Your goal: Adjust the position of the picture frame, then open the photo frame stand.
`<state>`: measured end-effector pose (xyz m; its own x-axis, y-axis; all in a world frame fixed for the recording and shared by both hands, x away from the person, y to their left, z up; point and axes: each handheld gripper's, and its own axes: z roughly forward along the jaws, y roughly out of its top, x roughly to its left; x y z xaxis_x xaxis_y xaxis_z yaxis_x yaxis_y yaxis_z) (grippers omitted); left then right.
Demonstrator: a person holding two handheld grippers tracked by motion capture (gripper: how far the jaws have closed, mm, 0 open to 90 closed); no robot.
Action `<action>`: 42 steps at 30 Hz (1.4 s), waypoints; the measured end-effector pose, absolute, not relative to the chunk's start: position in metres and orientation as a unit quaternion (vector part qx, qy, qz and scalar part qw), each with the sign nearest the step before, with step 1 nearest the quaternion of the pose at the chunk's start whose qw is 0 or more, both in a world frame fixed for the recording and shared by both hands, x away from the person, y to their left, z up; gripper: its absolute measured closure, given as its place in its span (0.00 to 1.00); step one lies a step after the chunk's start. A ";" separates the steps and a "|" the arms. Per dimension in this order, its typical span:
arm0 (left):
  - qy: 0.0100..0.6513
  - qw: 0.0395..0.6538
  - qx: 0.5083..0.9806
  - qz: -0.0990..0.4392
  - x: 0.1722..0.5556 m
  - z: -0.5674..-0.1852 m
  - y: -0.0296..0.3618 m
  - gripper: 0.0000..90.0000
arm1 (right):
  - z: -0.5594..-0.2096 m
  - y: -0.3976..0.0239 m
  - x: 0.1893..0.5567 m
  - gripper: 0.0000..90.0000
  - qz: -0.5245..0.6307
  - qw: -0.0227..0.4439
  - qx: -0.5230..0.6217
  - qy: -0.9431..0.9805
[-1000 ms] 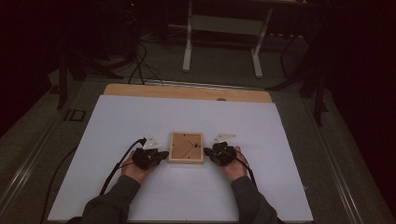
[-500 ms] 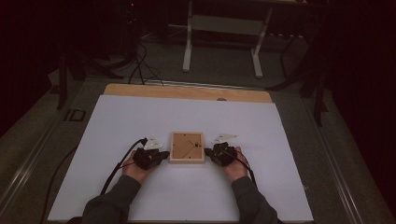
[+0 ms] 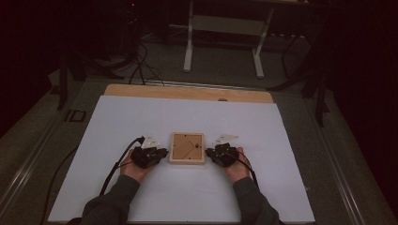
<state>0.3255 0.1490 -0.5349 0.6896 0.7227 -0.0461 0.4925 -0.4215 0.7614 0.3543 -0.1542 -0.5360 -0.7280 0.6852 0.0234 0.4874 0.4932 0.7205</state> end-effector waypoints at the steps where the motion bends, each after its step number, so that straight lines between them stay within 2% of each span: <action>1: 0.371 0.397 0.826 0.148 0.326 -0.534 0.151 0.89 | -0.534 -0.157 0.355 0.90 0.371 0.139 0.347 0.850; 15: 0.375 0.422 0.811 0.151 0.325 -0.528 0.157 0.71 | -0.520 -0.173 0.356 0.76 0.396 0.163 0.362 0.828; 29: 0.372 0.443 0.804 0.140 0.316 -0.519 0.148 0.57 | -0.514 -0.176 0.349 0.71 0.422 0.165 0.359 0.816; 35: 0.374 0.449 0.799 0.142 0.314 -0.512 0.148 0.55 | -0.513 -0.173 0.346 0.76 0.429 0.158 0.347 0.819; 38: 0.363 0.445 0.805 0.147 0.313 -0.505 0.144 0.55 | -0.514 -0.168 0.342 0.90 0.430 0.155 0.334 0.824; 42: 0.349 0.434 0.817 0.150 0.313 -0.502 0.137 0.55 | -0.514 -0.164 0.339 0.98 0.431 0.156 0.321 0.828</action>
